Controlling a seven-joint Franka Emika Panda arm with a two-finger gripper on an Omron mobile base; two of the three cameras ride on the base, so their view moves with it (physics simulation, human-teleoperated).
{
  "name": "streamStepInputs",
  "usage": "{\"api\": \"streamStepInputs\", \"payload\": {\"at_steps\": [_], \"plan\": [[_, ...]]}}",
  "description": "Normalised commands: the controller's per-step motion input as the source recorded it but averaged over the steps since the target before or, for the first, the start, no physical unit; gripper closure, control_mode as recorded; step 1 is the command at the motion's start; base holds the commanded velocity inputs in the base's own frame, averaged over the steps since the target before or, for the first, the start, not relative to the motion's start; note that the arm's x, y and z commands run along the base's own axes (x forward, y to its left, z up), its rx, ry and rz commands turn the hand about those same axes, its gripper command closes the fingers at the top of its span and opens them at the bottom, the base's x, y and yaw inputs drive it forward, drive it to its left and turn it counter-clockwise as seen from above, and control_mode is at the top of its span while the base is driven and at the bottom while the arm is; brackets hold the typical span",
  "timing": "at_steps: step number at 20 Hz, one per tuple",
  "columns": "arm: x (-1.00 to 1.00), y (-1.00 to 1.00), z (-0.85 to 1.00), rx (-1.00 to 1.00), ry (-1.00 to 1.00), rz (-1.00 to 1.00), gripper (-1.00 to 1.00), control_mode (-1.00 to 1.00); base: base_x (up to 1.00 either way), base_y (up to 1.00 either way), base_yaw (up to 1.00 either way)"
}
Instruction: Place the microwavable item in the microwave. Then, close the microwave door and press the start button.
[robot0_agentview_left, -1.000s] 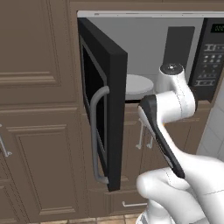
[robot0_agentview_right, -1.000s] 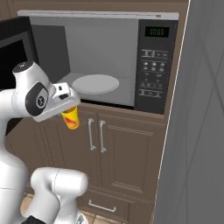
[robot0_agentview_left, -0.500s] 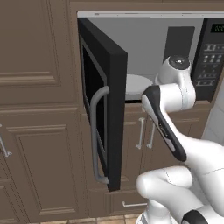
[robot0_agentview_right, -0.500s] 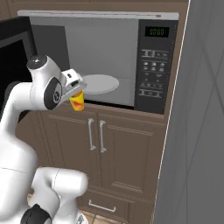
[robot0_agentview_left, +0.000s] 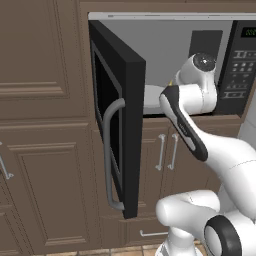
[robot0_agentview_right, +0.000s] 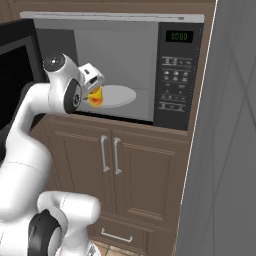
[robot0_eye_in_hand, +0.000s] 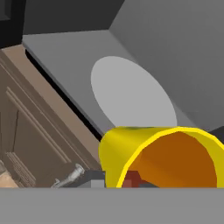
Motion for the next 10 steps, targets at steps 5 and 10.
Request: {"api": "streamStepInputs", "payload": {"at_steps": [5, 10], "plan": [[0.95, 0.00, -0.02, 0.00, 0.23, 0.02, 1.00, -1.00, 0.00, 0.00, 0.00], [0.76, 0.03, -0.22, -0.01, 0.18, 0.03, 1.00, -1.00, 0.00, 0.00, 0.00]]}}
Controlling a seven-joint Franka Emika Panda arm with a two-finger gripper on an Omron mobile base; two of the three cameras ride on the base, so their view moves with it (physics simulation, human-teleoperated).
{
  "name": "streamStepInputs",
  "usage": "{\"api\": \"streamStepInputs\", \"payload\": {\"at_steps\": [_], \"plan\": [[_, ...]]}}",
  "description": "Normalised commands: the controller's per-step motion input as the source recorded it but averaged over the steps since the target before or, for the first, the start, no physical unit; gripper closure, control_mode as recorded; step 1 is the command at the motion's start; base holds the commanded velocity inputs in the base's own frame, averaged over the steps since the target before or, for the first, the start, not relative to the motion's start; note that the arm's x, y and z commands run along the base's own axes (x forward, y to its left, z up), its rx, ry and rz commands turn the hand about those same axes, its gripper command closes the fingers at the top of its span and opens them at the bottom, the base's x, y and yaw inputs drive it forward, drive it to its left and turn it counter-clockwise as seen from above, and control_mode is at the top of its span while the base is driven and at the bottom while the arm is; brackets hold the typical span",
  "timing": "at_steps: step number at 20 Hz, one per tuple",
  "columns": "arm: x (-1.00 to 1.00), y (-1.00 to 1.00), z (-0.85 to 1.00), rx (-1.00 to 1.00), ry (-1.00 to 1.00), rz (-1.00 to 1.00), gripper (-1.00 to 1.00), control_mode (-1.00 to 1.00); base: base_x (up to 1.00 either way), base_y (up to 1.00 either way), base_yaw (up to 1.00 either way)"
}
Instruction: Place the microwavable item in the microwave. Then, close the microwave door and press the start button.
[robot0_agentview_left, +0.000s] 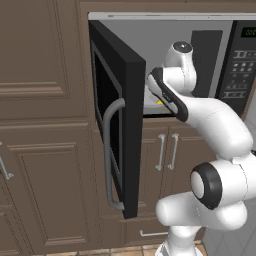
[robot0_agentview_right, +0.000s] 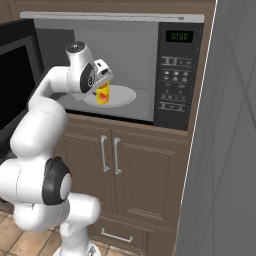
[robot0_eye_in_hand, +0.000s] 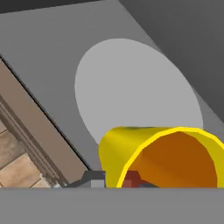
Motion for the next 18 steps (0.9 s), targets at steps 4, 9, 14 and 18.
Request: {"api": "streamStepInputs", "payload": {"at_steps": [4, 9, 14, 18], "plan": [[0.55, 0.04, -0.30, -0.04, 0.08, 0.02, 1.00, -1.00, 0.00, 0.00, 0.00], [0.22, 0.00, -0.49, -0.12, 0.00, 0.03, 1.00, -1.00, 0.00, 0.00, 0.00], [0.34, 0.00, -0.14, -0.05, 0.00, 0.04, 1.00, -1.00, 0.00, 0.00, 0.00], [0.52, 0.00, 0.00, 0.00, -0.03, 0.07, 1.00, -1.00, 0.00, 0.00, 0.00]]}}
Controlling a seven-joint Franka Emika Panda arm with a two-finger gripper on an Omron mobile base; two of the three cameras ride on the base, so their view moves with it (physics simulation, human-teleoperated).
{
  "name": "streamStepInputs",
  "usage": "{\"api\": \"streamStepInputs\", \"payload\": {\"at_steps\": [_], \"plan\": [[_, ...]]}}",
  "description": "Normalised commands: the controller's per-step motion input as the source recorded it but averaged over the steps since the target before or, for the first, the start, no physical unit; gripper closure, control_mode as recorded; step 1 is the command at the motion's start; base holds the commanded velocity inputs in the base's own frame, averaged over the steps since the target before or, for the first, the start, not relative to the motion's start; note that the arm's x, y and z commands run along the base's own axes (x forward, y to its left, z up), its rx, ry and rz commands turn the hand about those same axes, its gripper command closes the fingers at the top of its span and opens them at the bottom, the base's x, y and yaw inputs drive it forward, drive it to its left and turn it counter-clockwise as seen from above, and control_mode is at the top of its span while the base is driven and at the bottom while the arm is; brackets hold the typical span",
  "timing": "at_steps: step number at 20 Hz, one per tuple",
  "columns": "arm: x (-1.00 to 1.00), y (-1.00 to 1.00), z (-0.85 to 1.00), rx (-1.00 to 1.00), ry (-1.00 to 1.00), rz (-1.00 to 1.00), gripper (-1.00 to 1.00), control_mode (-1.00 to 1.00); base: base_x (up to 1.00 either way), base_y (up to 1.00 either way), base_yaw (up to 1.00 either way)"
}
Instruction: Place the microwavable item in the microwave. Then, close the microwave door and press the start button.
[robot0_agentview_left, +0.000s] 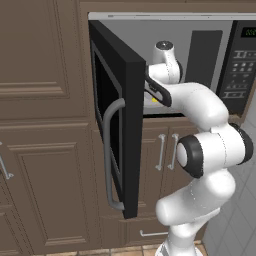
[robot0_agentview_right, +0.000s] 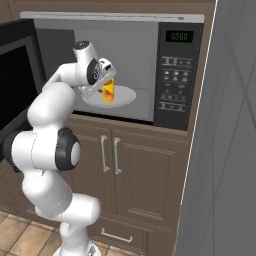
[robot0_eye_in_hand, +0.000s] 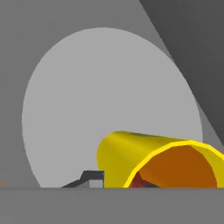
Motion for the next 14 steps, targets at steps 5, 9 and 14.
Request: {"api": "streamStepInputs", "payload": {"at_steps": [5, 9, 14], "plan": [[0.31, 0.00, -0.03, 0.00, -0.02, 0.09, 1.00, -1.00, 0.00, 0.00, 0.00], [0.03, 0.00, -0.07, 0.00, -0.02, 0.08, -1.00, -1.00, 0.00, 0.00, 0.00], [-0.09, 0.00, 0.22, 0.00, -0.22, 0.05, -1.00, -1.00, 0.00, 0.00, 0.00]]}}
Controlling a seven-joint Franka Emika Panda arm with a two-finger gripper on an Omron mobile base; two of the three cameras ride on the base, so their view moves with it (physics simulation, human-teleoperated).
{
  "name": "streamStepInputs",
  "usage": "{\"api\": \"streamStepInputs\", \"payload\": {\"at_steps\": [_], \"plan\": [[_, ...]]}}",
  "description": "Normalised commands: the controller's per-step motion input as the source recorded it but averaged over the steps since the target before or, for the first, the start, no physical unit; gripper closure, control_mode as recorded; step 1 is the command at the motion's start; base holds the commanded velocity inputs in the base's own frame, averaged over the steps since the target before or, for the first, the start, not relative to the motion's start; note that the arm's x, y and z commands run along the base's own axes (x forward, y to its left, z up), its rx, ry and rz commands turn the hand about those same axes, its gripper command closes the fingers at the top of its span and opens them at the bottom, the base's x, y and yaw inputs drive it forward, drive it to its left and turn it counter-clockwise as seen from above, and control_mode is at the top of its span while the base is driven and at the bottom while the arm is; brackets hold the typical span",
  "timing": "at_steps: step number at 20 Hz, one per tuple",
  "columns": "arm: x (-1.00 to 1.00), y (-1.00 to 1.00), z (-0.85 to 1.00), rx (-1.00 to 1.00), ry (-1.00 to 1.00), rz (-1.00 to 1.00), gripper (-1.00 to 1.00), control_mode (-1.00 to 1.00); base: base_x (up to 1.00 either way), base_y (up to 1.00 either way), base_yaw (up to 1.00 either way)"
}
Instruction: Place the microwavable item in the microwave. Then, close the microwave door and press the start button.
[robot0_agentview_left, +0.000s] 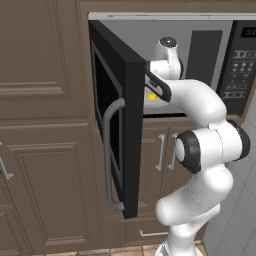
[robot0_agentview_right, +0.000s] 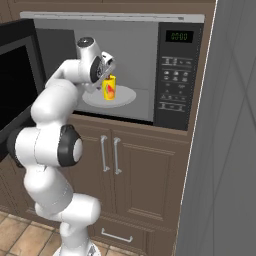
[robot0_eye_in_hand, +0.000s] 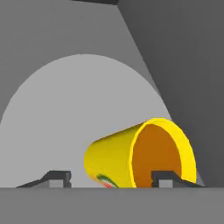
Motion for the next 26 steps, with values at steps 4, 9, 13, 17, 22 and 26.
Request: {"api": "streamStepInputs", "payload": {"at_steps": [4, 9, 13, 17, 22, 26], "plan": [[-0.45, 0.00, 0.38, 0.00, -0.35, 0.03, -1.00, -1.00, 0.00, 0.00, 0.00], [-0.69, 0.00, 0.09, 0.00, -0.29, 0.01, -1.00, -1.00, 0.00, 0.00, 0.00], [-1.00, 0.11, -0.11, -0.04, -0.15, 0.00, -1.00, -1.00, 0.00, 0.00, 0.00], [-1.00, 0.14, -0.05, -0.05, -0.25, 0.00, -1.00, -1.00, 0.00, 0.00, 0.00], [-1.00, 0.00, 0.80, 0.00, -0.07, 0.00, -1.00, -1.00, 0.00, 0.00, 0.00], [-1.00, 0.00, 0.67, -0.01, 0.00, 0.01, -1.00, -1.00, 0.00, 0.00, 0.00]]}}
